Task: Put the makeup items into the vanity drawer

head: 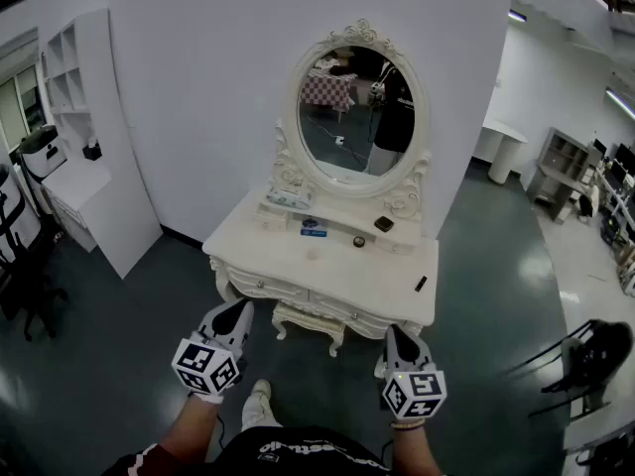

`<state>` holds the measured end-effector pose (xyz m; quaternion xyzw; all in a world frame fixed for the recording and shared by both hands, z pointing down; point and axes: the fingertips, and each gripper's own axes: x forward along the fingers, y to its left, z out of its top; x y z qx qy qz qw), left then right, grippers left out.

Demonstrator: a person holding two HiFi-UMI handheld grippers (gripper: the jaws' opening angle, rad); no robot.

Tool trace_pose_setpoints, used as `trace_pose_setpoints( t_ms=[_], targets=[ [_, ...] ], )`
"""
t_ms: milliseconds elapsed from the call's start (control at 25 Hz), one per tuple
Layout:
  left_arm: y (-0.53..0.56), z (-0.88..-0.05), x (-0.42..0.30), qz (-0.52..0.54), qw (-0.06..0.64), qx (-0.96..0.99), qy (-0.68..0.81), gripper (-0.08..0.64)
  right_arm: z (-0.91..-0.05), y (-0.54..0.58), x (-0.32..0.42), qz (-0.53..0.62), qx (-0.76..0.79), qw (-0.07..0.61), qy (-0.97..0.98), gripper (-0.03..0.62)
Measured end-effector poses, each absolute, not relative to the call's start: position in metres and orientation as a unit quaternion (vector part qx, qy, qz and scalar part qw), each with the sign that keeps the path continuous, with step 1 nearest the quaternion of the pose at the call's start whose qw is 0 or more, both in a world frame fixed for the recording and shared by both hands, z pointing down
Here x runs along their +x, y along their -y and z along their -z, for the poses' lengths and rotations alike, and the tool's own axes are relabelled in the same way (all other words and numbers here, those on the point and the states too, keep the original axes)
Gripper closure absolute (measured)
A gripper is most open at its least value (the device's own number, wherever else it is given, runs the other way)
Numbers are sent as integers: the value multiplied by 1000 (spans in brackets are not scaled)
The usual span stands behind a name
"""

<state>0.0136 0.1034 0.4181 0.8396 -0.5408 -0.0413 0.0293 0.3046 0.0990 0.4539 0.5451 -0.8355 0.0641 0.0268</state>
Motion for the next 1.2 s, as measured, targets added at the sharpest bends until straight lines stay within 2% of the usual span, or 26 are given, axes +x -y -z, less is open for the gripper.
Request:
trace_pose_setpoints(
  t_ms=[560,1200],
  targets=[
    [-117,-422,10,40,20,837,546,554,-454,-108,302,-48,545,35,837,601],
    [-82,-421,51,53,41,868,491,554,-438,-115,311,-41,523,20,851,589]
  ],
)
